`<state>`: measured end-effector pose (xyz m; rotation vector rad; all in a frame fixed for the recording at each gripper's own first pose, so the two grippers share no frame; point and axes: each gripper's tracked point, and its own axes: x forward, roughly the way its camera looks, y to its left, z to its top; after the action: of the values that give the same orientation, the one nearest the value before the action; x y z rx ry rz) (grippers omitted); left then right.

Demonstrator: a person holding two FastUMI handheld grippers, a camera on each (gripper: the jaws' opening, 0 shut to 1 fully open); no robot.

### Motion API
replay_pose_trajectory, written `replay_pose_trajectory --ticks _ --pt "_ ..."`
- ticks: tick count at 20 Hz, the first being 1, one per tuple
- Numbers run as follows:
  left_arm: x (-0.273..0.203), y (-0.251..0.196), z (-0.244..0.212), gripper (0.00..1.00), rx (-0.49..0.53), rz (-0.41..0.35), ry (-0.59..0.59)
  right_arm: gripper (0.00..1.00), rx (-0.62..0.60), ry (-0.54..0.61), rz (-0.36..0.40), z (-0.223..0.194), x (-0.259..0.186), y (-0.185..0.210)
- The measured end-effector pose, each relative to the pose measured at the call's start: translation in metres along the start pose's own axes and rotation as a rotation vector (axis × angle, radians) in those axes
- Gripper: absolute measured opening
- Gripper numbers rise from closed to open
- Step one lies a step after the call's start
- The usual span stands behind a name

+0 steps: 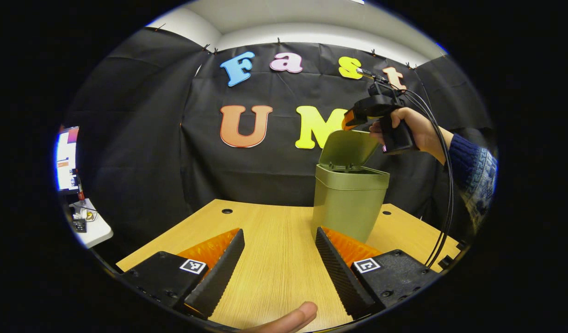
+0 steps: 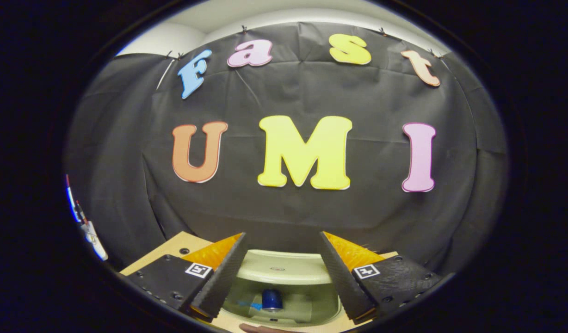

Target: Press the lid of the desktop garbage bin to open it, pick up the crumpled paper on the desktop and throw it into the bin, then pick up the pop can on the desktop and drop it into the bin, and finally close the garbage bin lid.

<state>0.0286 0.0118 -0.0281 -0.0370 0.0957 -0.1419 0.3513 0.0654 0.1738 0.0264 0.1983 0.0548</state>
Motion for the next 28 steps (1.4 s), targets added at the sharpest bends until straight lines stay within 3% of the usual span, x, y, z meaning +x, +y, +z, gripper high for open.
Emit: replay_pose_trajectory --ticks 4,9,16,28 --pt "0.002 -0.001 0.003 1.0 -0.024 -0.001 -0.011 0.95 -0.011 0.007 0.006 -0.02 -0.003 -0.003" --pt "0.004 -0.003 0.001 0.99 -0.017 -0.002 -0.006 0.95 0.07 0.069 0.035 -0.051 -0.001 0.0" --pt "0.001 -0.006 0.005 0.99 -0.01 -0.008 -0.022 0.94 0.044 0.157 0.043 -0.109 0.001 0.005" --pt "0.001 -0.009 0.002 1.0 0.01 -0.003 -0.017 0.96 0.057 0.045 0.019 -0.115 -0.021 0.007"
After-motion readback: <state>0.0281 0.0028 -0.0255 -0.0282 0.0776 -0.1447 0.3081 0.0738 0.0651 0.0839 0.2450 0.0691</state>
